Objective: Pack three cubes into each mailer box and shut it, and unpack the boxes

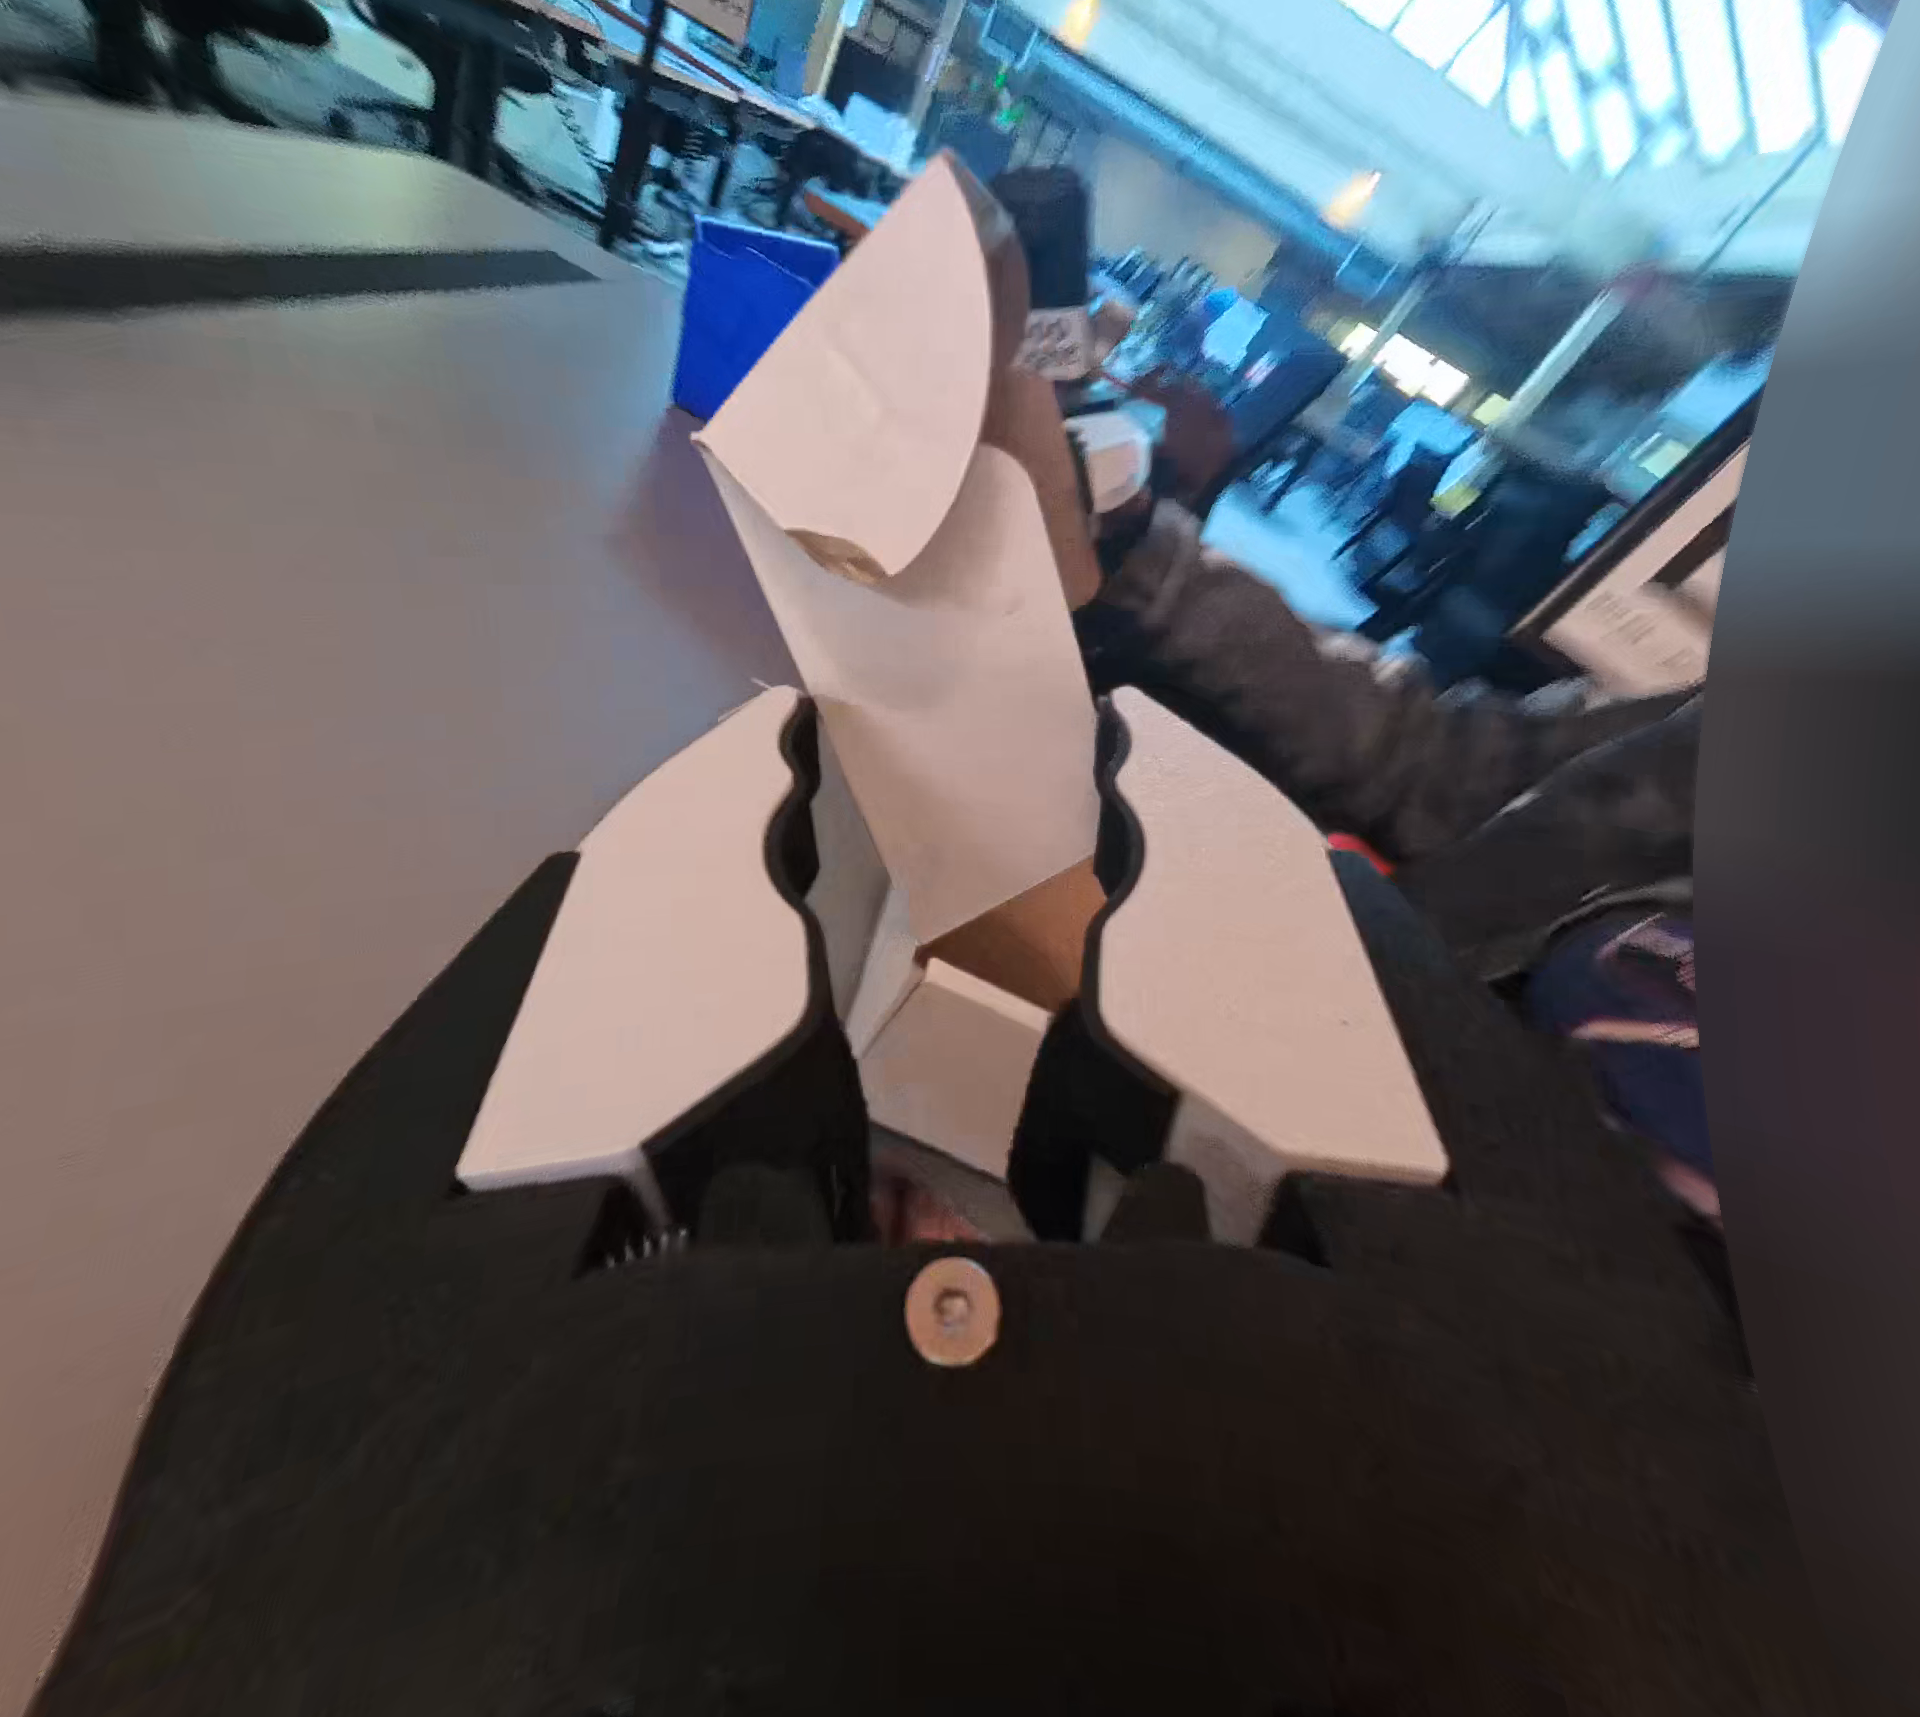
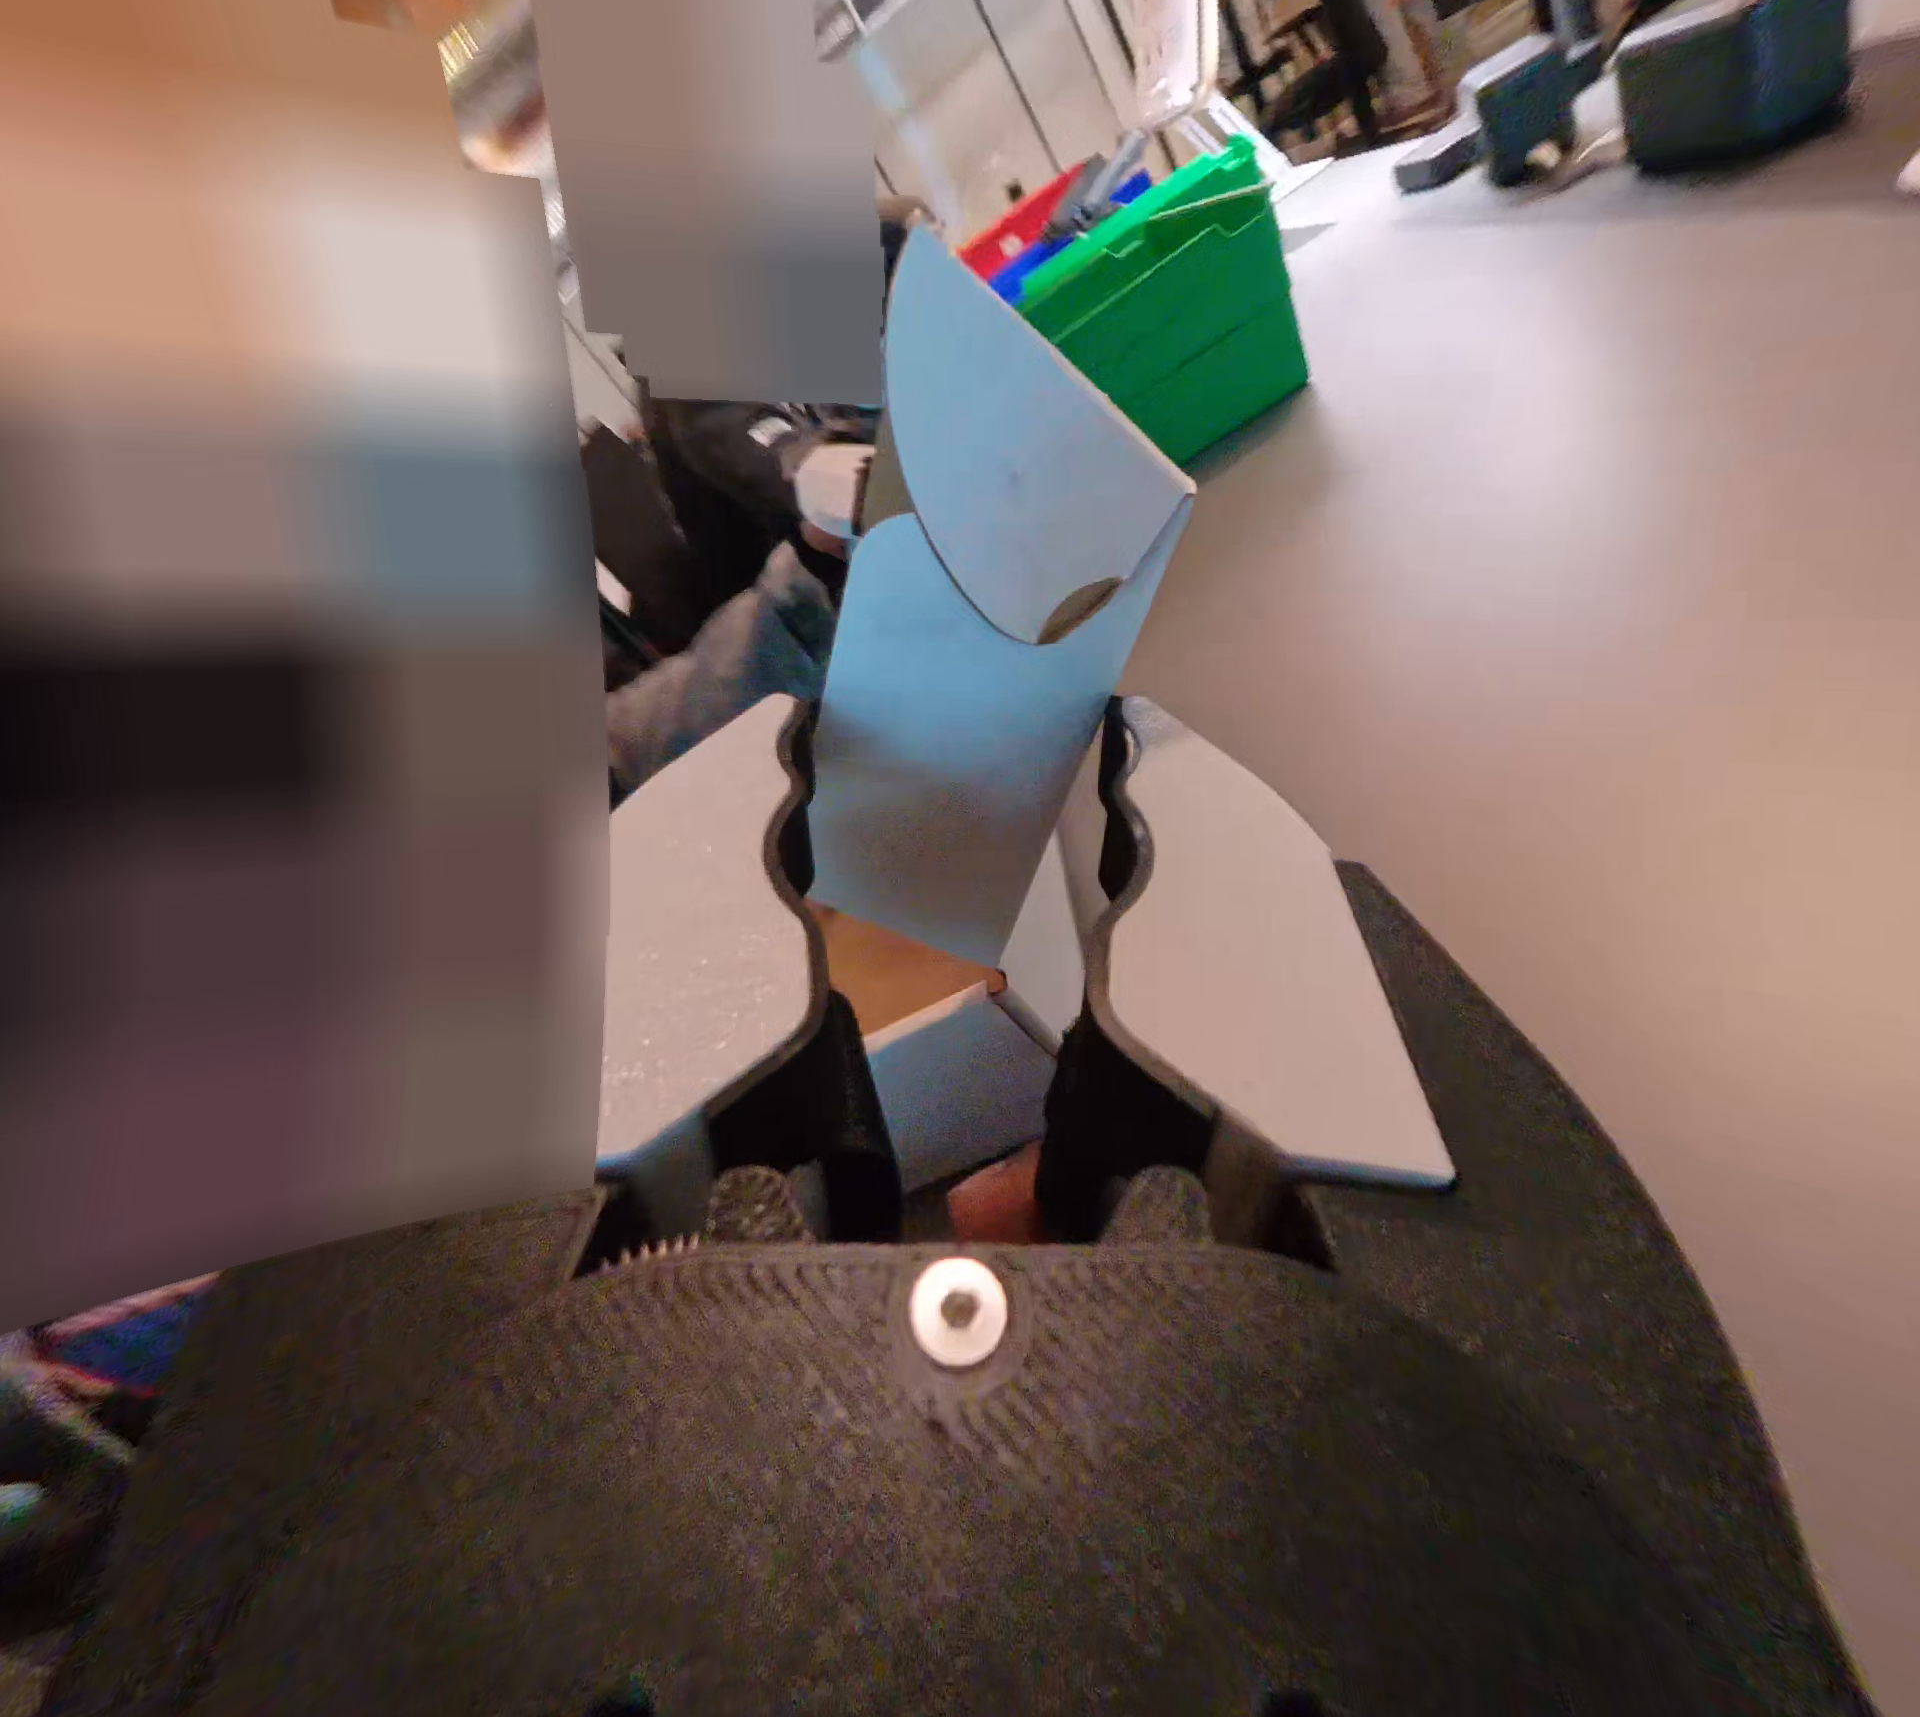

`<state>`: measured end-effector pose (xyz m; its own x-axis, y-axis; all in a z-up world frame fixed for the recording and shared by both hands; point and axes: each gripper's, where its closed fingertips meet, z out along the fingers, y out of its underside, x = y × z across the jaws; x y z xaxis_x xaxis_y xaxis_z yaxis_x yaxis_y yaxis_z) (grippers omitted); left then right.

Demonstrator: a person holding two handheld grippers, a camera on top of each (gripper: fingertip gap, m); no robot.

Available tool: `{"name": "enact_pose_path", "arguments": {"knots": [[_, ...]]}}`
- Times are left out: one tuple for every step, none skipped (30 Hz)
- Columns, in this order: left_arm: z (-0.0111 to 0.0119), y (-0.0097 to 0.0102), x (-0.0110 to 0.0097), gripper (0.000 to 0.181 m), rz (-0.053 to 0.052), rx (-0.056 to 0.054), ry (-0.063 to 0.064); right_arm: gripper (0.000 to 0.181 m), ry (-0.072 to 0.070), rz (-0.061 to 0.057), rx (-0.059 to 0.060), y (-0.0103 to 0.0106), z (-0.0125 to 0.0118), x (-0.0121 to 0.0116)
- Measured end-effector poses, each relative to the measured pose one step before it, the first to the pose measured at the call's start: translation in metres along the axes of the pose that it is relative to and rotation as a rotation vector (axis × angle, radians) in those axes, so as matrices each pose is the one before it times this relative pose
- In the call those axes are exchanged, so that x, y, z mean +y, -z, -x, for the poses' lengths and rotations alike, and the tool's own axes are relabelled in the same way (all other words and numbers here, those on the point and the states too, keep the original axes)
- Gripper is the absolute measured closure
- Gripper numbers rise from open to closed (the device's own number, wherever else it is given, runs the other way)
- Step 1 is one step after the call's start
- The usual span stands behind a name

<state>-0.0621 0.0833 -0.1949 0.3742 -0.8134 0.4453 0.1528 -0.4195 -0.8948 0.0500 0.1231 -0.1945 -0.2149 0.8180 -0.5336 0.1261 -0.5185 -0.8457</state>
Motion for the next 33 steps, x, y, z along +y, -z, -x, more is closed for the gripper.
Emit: {"name": "enact_pose_path", "arguments": {"knots": [[-0.00158, 0.00005, 0.00263, 0.13, 0.0193, -0.0344, -0.1037, 0.128, 0.0933, 0.0255, 0.0481, -0.00157, 0.00149, 0.00274], [-0.00109, -0.00006, 0.00245, 0.13, 0.0185, -0.038, -0.101, 0.128, 0.1027, 0.0272, 0.0522, -0.00149, 0.00151, 0.00283], [-0.00131, 0.00008, 0.0008, 0.13, 0.0094, -0.0368, -0.094, 0.128, 0.101, 0.0178, 0.0468, -0.00102, 0.00301, 0.00107], [-0.00242, 0.00021, -0.0007, 0.13, -0.0018, -0.0257, -0.0817, 0.128, 0.093, 0.0174, 0.0512, -0.0004, 0.00218, 0.0004], [-0.00276, 0.00012, -0.00025, 0.13, 0.0031, -0.0199, -0.0712, 0.128, 0.0882, 0.0218, 0.0491, 0.00017, 0.00224, 0.00074], [-0.00288, 0.00018, 0.00051, 0.13, 0.0103, -0.0167, -0.0661, 0.128, 0.0837, 0.0276, 0.0443, 0.00056, 0.00241, 0.00186], [-0.00347, 0.00042, 0.00069, 0.13, 0.0082, -0.0115, -0.0628, 0.128, 0.0692, 0.0177, 0.0359, 0.00104, 0.00303, 0.00111], [-0.00366, 0.00068, 0.00096, 0.13, 0.009, -0.0096, -0.0611, 0.128, 0.0554, 0.0124, 0.0322, 0.00105, 0.00278, 0.00117], [-0.00382, 0.00129, 0.00082, 0.131, 0.0074, -0.0076, -0.0502, 0.128, 0.0495, 0.0086, 0.0282, 0.00095, 0.00336, 0.00118], [-0.00436, 0.00169, 0.00076, 0.131, 0.007, 0.0009, -0.0363, 0.129, 0.0485, 0.0102, 0.0232, 0.00124, 0.00358, 0.00202], [-0.00444, 0.00181, 0.00106, 0.132, 0.0103, 0.0087, -0.0197, 0.131, 0.045, 0.0188, 0.021, 0.00132, 0.00305, 0.00343], [-0.00485, 0.00176, 0.00091, 0.133, 0.009, 0.0159, -0.0095, 0.133, 0.0402, 0.0223, 0.0241, 0.00114, 0.00192, 0.00437], [-0.00505, 0.0014, 0.00115, 0.133, 0.008, 0.019, -0.0075, 0.136, 0.0389, 0.0245, 0.0197, 0.00104, 0.00189, 0.00441], [-0.00409, 0.00077, 0.00116, 0.133, 0.008, 0.0129, -0.0084, 0.143, 0.0359, 0.0252, 0.0169, 0.00107, 0.00174, 0.00407], [-0.00278, 0.00016, 0.00029, 0.133, 0.0034, 0.0049, -0.007, 0.146, 0.0303, 0.02, 0.0059, 0.00053, 0.00266, 0.00268], [-0.00249, -0.00012, 0.00021, 0.133, 0.0047, 0.0052, -0.009, 0.145, 0.0165, 0.0122, 0.0028, 0.00046, 0.00262, 0.0008], [-0.00221, -0.00007, 0.00036, 0.132, 0.0071, 0.0066, -0.0109, 0.145, 0.008, 0.0072, 0.0033, 0.00096, 0.0013, -0.00023], [-0.00126, 0.00007, 0.00032, 0.132, 0.0081, 0.0021, -0.0097, 0.144, -0.0022, 0.0044, -0.0073, 0.00117, 0.0017, -0.00032], [-0.00123, 0.00041, 0.00018, 0.132, 0.0071, 0.0038, -0.008, 0.142, -0.0102, -0.0032, -0.0139, 0.00158, 0.0023, -0.00083], [-0.00174, 0.00078, 0.00016, 0.132, 0.0057, 0.0066, -0.0044, 0.142, -0.0142, -0.0063, -0.0091, 0.00177, 0.00142, -0.00076], [-0.00185, 0.00131, 0.00047, 0.132, 0.0053, 0.0067, 0.0005, 0.139, -0.0131, -0.0011, -0.0078, 0.00206, 0.00119, 0.00034], [-0.00148, 0.00197, 0.00095, 0.132, 0.0058, 0.0021, 0.0041, 0.136, -0.011, 0.0026, -0.0103, 0.0024, 0.00177, 0.00099], [-0.00086, 0.00277, 0.0008, 0.128, 0.006, -0.0047, 0.0048, 0.134, -0.0077, 0.0047, -0.005, 0.0029, 0.00133, 0.00153], [-0.00142, 0.00349, 0.00002, 0.123, 0.0013, -0.0059, 0.0012, 0.13, -0.0002, 0.0056, -0.0047, 0.00329, 0.00183, 0.00149], [-0.00082, 0.00442, -0.00171, 0.119, -0.006, -0.0156, -0.005, 0.125, 0.0082, 0.0067, -0.0021, 0.00378, 0.00199, 0.00129], [-0.00004, 0.00526, -0.00383, 0.115, -0.016, -0.0241, -0.0093, 0.123, 0.0161, 0.0044, 0.0054, 0.00435, 0.00114, 0.00035], [0.00098, 0.00569, -0.00617, 0.113, -0.024, -0.0332, -0.017, 0.122, 0.0226, -0.0058, 0.0132, 0.00503, -0.00014, -0.00189], [0.0017, 0.0058, -0.0082, 0.113, -0.0301, -0.0394, -0.0268, 0.123, 0.0285, -0.0168, 0.0245, 0.00564, -0.00199, -0.00471], [0.00119, 0.00497, -0.0086, 0.113, -0.0255, -0.0358, -0.0359, 0.126, 0.0327, -0.0249, 0.0303, 0.00586, -0.00347, -0.00696], [0.00101, 0.00346, -0.0071, 0.113, -0.009, -0.0324, -0.0437, 0.129, 0.0327, -0.025, 0.0307, 0.00534, -0.00436, -0.00795], [0.00109, 0.00189, -0.00537, 0.115, 0.0055, -0.0287, -0.0465, 0.133, 0.0372, -0.0163, 0.0247, 0.00425, -0.00419, -0.00734], [0.00035, 0.00056, -0.00381, 0.118, 0.013, -0.0177, -0.0451, 0.138, 0.0481, -0.0015, 0.0211, 0.00282, -0.00391, -0.00541], [-0.00133, -0.00073, -0.00288, 0.123, 0.0158, -0.0037, -0.038, 0.141, 0.0518, 0.0096, 0.0111, 0.001, -0.00235, -0.00335]]}}
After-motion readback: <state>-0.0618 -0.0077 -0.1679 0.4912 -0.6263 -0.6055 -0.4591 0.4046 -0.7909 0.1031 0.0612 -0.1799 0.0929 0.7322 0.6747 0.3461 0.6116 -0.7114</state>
